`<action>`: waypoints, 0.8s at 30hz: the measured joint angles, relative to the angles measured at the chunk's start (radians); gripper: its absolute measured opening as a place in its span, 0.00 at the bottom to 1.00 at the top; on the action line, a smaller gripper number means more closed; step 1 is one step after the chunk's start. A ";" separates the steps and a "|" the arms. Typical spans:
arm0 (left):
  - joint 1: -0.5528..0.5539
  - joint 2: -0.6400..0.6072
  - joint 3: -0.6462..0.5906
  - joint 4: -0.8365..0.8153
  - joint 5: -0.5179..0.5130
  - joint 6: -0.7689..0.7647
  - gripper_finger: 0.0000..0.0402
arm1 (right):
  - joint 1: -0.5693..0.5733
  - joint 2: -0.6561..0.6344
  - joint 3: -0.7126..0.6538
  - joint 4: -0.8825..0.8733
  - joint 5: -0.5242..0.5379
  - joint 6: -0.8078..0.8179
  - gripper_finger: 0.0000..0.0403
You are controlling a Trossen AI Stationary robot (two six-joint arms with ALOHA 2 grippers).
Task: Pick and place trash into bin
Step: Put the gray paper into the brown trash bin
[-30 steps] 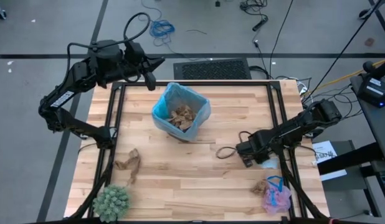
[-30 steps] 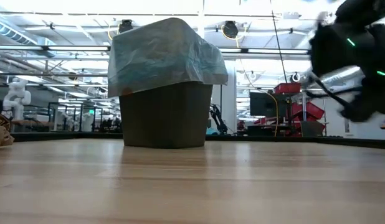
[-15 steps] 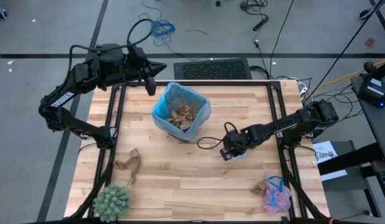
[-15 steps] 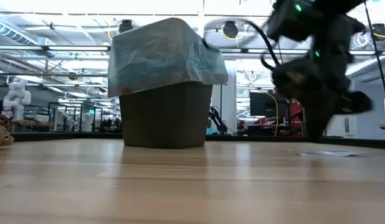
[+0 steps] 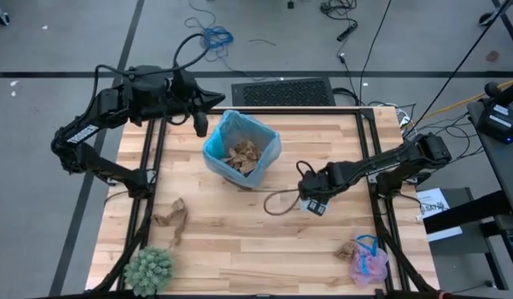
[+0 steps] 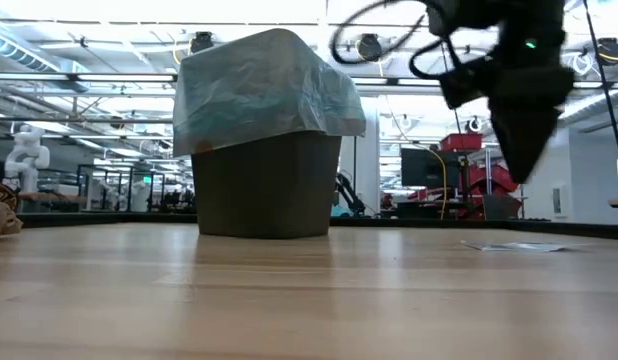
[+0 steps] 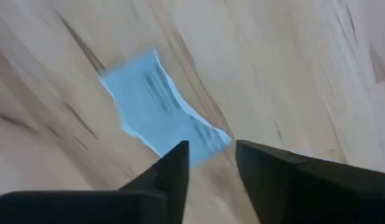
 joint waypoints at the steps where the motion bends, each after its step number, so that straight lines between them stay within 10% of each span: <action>1: -0.007 0.000 0.000 0.000 0.000 0.000 0.00 | 0.014 0.001 -0.017 -0.002 0.003 -0.017 0.35; 10: -0.078 0.000 0.000 0.002 0.000 -0.001 0.00 | 0.238 0.001 -0.123 0.047 0.032 -0.045 0.53; 24: -0.154 0.000 0.000 0.000 -0.026 0.000 0.00 | 0.452 0.003 -0.281 0.215 0.179 0.016 0.52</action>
